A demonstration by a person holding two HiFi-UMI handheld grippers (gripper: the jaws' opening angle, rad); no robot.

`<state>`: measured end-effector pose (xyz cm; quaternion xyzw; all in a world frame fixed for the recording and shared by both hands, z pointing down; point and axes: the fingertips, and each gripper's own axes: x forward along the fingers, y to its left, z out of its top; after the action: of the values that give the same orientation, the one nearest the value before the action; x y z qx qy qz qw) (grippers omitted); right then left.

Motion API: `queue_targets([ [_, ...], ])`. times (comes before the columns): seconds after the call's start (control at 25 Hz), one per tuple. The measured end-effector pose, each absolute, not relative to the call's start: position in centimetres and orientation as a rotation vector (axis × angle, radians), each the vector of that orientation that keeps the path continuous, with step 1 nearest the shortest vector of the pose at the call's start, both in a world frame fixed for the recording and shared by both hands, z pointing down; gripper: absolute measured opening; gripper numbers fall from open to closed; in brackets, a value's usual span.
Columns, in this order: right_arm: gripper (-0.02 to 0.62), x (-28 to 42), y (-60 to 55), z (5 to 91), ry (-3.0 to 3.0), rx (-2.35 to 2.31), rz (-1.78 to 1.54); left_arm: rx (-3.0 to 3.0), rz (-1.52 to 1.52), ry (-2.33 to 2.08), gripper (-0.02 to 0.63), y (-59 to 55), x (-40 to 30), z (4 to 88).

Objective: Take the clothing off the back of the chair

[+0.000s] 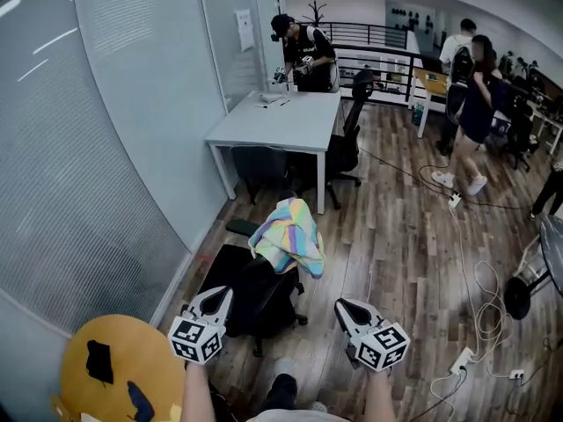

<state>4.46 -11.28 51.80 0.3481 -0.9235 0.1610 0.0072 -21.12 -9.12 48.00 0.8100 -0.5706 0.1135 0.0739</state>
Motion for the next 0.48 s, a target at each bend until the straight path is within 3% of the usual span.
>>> queue_targets([
  [0.48, 0.03, -2.1, -21.9, 51.2, -2.843, 0.979, 0.377, 2.626, 0.368, -1.336, 0.031, -23.6, -24.1, 50.5],
])
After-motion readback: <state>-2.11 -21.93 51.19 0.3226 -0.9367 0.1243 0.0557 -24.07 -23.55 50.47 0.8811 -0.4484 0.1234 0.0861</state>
